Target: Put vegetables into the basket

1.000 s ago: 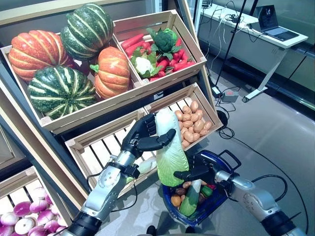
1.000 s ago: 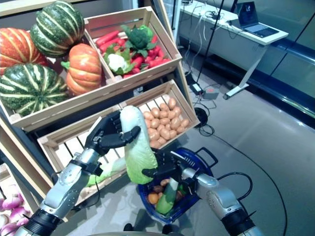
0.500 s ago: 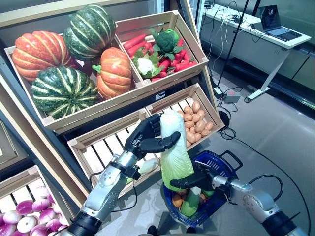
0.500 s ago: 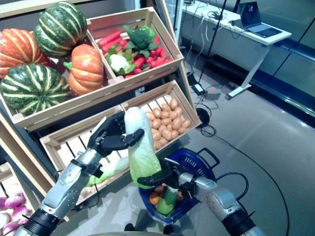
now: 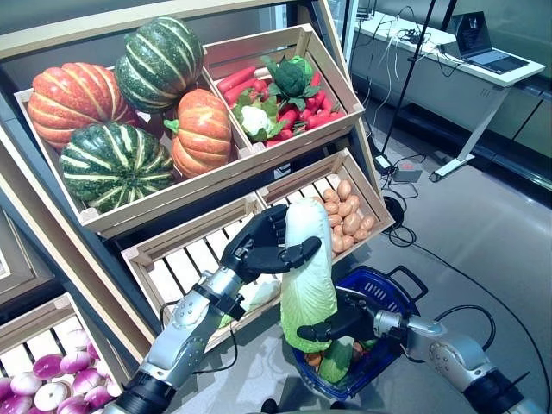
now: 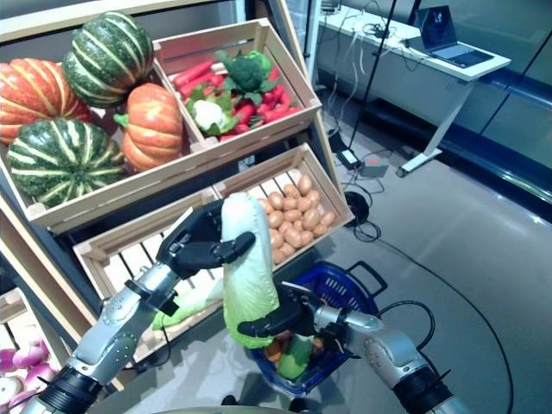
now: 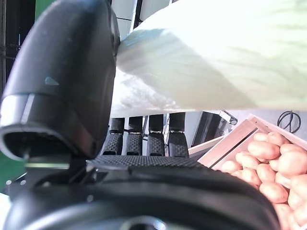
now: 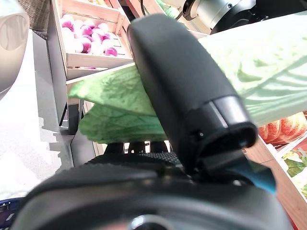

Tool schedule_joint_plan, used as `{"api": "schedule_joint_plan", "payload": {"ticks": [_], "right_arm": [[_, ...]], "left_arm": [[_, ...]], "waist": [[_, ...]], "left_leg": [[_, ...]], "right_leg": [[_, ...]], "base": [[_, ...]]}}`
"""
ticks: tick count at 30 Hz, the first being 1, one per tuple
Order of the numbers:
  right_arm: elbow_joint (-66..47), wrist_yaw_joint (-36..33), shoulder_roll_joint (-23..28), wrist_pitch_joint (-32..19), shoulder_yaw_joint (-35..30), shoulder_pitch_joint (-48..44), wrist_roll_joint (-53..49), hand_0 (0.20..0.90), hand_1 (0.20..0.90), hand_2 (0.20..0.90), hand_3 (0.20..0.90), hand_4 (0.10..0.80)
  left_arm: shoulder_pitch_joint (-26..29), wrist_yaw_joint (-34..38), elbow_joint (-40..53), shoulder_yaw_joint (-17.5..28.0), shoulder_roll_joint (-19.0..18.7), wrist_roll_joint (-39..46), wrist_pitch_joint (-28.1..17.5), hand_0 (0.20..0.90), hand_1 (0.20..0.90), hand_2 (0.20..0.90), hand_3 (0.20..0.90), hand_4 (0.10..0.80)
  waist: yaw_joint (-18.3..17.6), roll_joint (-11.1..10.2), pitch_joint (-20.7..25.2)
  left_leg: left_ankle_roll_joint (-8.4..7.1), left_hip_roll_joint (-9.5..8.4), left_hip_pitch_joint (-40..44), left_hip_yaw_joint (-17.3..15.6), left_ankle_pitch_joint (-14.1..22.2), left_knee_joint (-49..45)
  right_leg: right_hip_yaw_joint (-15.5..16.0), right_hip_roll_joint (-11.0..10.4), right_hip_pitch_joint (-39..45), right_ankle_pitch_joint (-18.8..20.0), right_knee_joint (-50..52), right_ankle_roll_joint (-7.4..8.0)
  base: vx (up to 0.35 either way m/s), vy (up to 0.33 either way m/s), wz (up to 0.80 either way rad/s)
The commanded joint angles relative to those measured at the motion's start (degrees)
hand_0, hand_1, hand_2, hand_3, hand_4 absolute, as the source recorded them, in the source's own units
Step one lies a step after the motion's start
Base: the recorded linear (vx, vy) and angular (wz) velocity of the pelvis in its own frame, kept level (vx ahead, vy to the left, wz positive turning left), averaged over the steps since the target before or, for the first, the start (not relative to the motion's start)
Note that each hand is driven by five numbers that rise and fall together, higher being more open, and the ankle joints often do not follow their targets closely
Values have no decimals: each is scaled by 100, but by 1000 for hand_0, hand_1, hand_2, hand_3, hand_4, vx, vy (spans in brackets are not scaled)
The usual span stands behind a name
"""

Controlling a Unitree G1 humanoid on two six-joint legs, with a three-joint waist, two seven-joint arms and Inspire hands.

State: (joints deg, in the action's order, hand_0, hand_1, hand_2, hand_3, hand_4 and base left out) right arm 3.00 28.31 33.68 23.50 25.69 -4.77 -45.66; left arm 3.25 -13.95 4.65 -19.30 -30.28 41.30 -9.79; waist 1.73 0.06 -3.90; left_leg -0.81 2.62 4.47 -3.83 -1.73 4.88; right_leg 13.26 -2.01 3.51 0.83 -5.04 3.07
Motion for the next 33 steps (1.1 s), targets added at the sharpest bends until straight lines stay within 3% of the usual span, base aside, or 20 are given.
{"api": "schedule_joint_plan", "payload": {"ticks": [1, 11, 12, 13, 24, 33], "right_arm": [[-312, 297, -263, -503, 17, -438, -893, 300, 300, 300, 300, 400], [-365, -224, -272, -835, -200, -314, -984, 300, 300, 300, 300, 400], [-377, -290, -260, -915, -273, -307, -1006, 300, 300, 300, 300, 400], [-387, -330, -251, -956, -298, -300, -1027, 300, 300, 300, 300, 400], [-523, -1033, -437, -1652, -1527, 176, -1920, 300, 300, 300, 300, 400], [-475, -1610, -996, -2830, -2732, 279, -2057, 300, 300, 300, 300, 400]], "left_arm": [[769, -403, 458, -256, -30, 437, -396, 300, 300, 300, 300, 400], [712, -433, 514, -221, -75, 345, -272, 300, 300, 300, 300, 400], [703, -477, 515, -208, -104, 350, -286, 500, 500, 500, 500, 533], [695, -486, 521, -203, -117, 349, -271, 900, 900, 900, 900, 800], [292, -711, 644, 386, -173, 326, 60, 900, 900, 900, 900, 800], [100, -744, 509, 849, 32, 273, 247, 900, 900, 900, 900, 800]], "waist": [[38, -275, 575], [2, -256, 550], [-8, -255, 539], [-10, -253, 536], [-78, -241, 436], [-176, -206, 304]], "left_leg": [[-97, 45, -222, 1, 34, 12], [-81, 54, -209, -24, 33, 12], [-77, 51, -206, -27, 39, 12], [-76, 50, -208, -24, 40, 12], [-41, 70, -207, -92, 68, 12], [-42, 71, -306, -70, 51, 12]], "right_leg": [[-150, -425, -3, 262, 4, 300], [-189, -421, -12, 280, 4, 305], [-196, -419, -18, 282, 4, 306], [-201, -418, -19, 282, 4, 306], [-250, -371, -43, 276, 4, 293], [-303, -253, -53, 208, 4, 219]], "base": [[0, 0, 0], [0, 0, 0], [0, 0, 0], [0, 0, 0], [-8, -19, -1], [-34, -48, -7]]}}
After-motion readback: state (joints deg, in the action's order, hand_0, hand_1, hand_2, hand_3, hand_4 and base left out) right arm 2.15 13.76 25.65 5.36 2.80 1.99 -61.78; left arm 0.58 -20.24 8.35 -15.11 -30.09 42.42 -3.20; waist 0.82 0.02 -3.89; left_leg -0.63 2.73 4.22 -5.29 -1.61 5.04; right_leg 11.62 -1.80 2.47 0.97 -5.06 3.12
